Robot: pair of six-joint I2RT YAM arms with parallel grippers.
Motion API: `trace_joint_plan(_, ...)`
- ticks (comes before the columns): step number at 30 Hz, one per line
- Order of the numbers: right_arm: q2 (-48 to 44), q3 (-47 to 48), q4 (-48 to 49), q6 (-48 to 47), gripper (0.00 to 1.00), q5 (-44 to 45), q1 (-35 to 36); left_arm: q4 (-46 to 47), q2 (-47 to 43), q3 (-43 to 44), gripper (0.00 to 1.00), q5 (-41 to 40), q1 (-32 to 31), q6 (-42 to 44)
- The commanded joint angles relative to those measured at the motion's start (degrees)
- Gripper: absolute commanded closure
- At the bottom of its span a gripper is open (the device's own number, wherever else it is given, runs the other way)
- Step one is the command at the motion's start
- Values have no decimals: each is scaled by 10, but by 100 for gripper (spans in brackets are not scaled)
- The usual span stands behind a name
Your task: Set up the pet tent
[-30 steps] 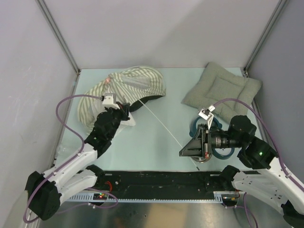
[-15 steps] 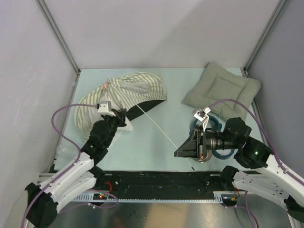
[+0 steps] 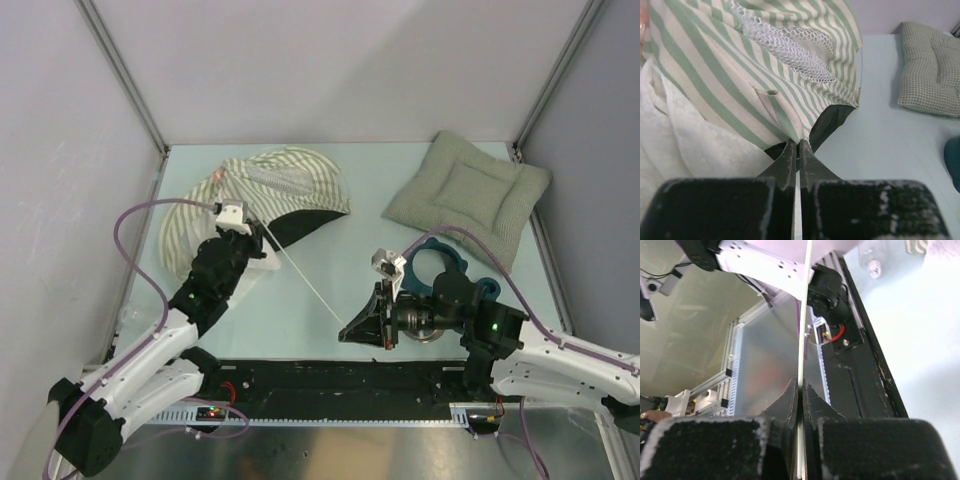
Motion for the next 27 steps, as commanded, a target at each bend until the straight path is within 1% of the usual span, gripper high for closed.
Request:
trace_joint_plan(1, -48, -15, -27, -27, 100, 127, 7, -70, 36, 51, 100, 54, -16, 52)
trace_joint_plan(4, -110, -17, -130, 6, 100, 130, 8, -65, 46, 62, 100, 45, -17, 52)
trace_joint_plan(8, -161, -19, -252, 50, 100, 126, 6, -48, 36, 59, 100, 39, -16, 58)
trace_joint_plan(10, -158, -20, -282, 68, 100, 100, 3, -44, 32, 58, 100, 43, -16, 70)
trace_joint_plan(14, -103, -17, -308, 105, 100, 13, -21, -35, 21, 53, 100, 51, -17, 90)
trace_joint_plan(18, -82, -11, -270, 133, 100, -47, -58, -21, -3, 27, 100, 67, -19, 99)
trace_joint_plan(22, -38, 3, -203, 149, 100, -134, -140, -19, -20, 5, 100, 84, -35, 141)
trace_joint_plan(24, -5, 8, -139, 162, 100, -170, -179, -20, -23, -1, 100, 80, -50, 161)
trace_joint_plan(27, 67, 28, -30, 186, 100, -206, -207, -26, -29, -6, 100, 78, -69, 178)
